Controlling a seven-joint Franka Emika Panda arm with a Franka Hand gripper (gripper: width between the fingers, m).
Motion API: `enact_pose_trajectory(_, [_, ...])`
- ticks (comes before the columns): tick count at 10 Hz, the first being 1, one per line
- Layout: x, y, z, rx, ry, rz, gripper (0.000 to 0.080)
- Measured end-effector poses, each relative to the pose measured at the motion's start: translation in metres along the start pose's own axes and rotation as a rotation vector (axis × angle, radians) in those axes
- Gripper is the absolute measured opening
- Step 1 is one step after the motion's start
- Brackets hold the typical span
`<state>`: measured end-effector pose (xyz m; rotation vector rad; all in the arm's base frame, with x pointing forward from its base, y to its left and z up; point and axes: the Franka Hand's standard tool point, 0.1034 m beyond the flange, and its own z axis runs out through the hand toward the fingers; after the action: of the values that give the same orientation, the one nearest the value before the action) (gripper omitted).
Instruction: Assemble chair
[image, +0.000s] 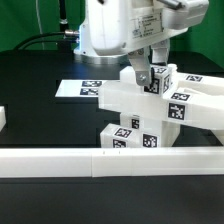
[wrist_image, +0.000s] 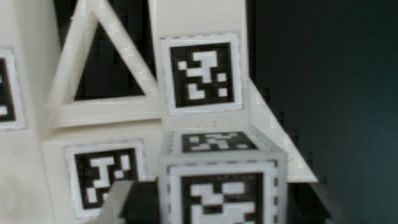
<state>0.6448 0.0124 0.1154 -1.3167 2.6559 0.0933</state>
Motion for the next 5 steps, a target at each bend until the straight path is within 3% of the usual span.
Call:
enact_pose_trajectory(3, [-0.0018,0.0009,0.0006,-0.005,-0.014,0.003,0.0284])
enact_pose_trajectory(4, [-0.0018,0.0015,0.0016,-0.006,-0.014,-0.031,0.0381])
enact_pose_trajectory(5, [-0.002,0.0015,0.0016,-0.006,-0.015,-0.033,0.0539])
